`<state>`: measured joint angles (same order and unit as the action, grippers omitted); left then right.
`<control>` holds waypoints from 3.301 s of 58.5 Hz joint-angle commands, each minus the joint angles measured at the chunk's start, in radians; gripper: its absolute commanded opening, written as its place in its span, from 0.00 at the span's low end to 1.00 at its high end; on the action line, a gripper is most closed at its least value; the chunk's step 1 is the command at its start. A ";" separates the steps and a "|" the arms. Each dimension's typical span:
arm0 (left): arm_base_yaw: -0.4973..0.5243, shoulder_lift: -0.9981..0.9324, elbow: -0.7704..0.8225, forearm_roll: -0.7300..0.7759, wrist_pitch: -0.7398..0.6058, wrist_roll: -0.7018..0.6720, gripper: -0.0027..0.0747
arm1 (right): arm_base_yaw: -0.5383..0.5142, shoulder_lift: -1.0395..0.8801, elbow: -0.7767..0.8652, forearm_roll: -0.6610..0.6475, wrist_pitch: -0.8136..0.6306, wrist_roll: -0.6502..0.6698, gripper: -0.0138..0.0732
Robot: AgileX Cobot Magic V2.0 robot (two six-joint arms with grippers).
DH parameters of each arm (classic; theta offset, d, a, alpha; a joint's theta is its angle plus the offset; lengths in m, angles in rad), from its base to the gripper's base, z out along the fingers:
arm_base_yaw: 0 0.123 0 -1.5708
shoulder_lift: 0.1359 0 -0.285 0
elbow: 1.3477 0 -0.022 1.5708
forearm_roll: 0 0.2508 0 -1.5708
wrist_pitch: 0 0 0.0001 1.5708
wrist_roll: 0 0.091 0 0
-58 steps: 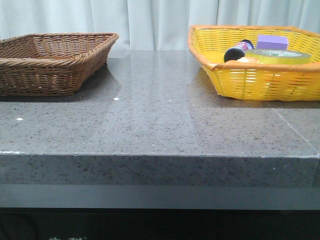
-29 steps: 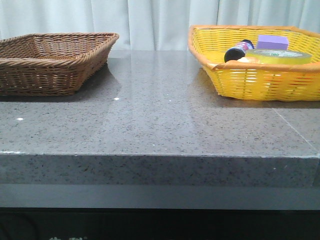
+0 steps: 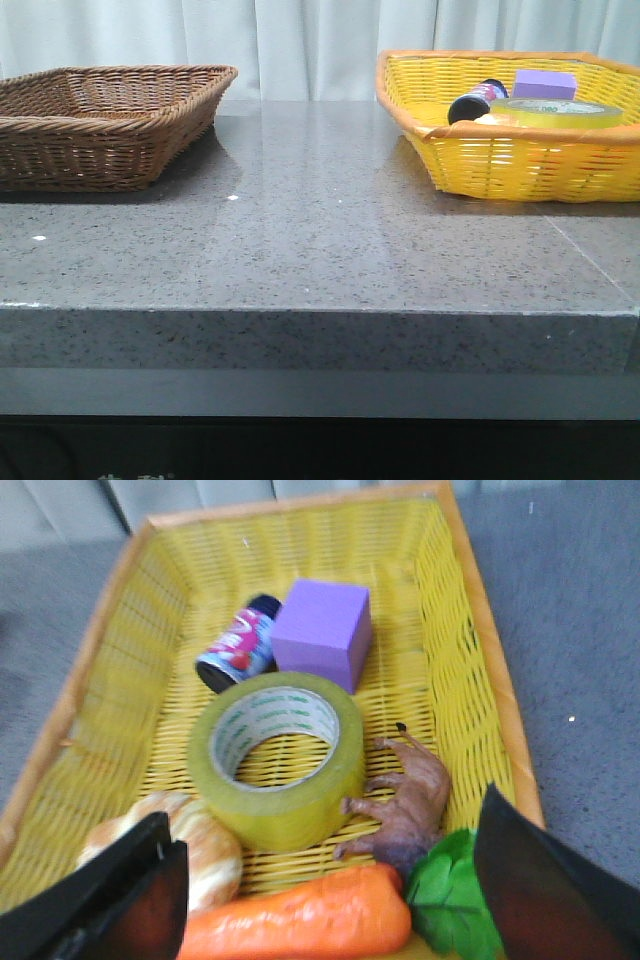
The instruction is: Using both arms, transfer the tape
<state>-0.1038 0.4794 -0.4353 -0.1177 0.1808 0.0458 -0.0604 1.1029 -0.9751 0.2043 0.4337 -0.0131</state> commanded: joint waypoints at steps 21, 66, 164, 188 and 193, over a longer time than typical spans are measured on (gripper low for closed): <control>0.000 0.009 -0.035 -0.006 -0.079 -0.011 0.93 | -0.011 0.541 -0.568 0.000 0.217 0.013 0.85; 0.000 0.009 -0.035 -0.006 -0.080 -0.011 0.93 | -0.006 0.689 -0.612 -0.010 0.250 -0.011 0.22; 0.000 0.009 -0.035 -0.006 -0.080 -0.011 0.93 | 0.682 0.540 -0.389 -0.017 0.083 -0.112 0.33; 0.000 0.009 -0.035 -0.006 -0.080 -0.011 0.93 | 0.668 0.456 -0.410 -0.018 0.088 -0.111 0.60; 0.000 0.009 -0.035 -0.006 -0.080 -0.011 0.93 | 0.655 0.416 -0.428 -0.018 0.090 -0.111 0.58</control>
<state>-0.1038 0.4794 -0.4353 -0.1177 0.1808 0.0458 0.6134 1.6150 -1.3512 0.1791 0.5776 -0.1221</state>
